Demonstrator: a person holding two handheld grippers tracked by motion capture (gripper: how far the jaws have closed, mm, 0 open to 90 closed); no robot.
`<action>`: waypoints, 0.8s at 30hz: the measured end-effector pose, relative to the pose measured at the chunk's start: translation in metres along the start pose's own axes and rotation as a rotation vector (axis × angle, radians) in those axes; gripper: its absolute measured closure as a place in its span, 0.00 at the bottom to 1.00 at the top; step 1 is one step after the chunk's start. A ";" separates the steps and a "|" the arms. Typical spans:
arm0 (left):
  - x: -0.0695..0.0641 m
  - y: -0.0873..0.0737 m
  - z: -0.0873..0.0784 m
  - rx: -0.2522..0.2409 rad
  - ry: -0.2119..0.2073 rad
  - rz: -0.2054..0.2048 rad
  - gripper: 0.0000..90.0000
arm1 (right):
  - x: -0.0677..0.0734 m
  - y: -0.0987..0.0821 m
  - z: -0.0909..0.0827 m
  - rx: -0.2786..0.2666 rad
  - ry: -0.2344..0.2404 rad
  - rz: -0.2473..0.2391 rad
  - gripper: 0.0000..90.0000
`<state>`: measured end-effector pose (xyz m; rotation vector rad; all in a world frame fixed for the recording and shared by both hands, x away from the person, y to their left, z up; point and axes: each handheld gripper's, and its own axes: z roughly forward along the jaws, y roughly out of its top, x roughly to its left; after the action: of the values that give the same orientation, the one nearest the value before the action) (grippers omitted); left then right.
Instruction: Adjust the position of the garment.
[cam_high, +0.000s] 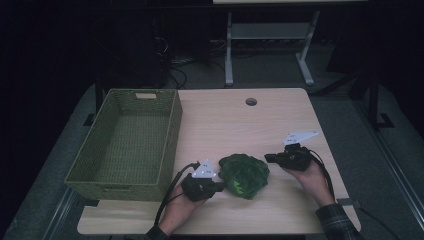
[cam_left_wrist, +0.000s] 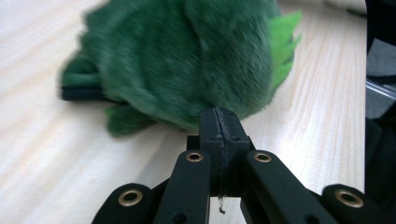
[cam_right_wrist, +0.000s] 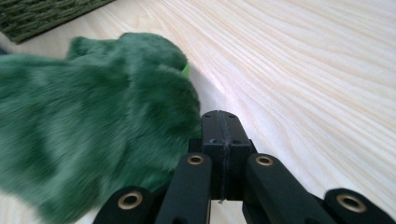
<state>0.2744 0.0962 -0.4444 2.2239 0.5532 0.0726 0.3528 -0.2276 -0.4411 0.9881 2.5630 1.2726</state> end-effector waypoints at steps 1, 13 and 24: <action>-0.001 0.000 0.003 0.007 -0.007 0.002 1.00 | -0.002 0.002 0.005 0.022 -0.008 -0.006 1.00; 0.006 0.005 0.026 0.053 0.014 0.018 1.00 | -0.002 0.000 0.026 0.089 0.039 -0.028 1.00; 0.036 0.012 0.029 0.061 0.077 0.000 1.00 | 0.019 -0.019 0.009 0.099 0.067 -0.030 1.00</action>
<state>0.3180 0.0832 -0.4594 2.2877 0.6052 0.1440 0.3321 -0.2182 -0.4577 0.9357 2.7039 1.2021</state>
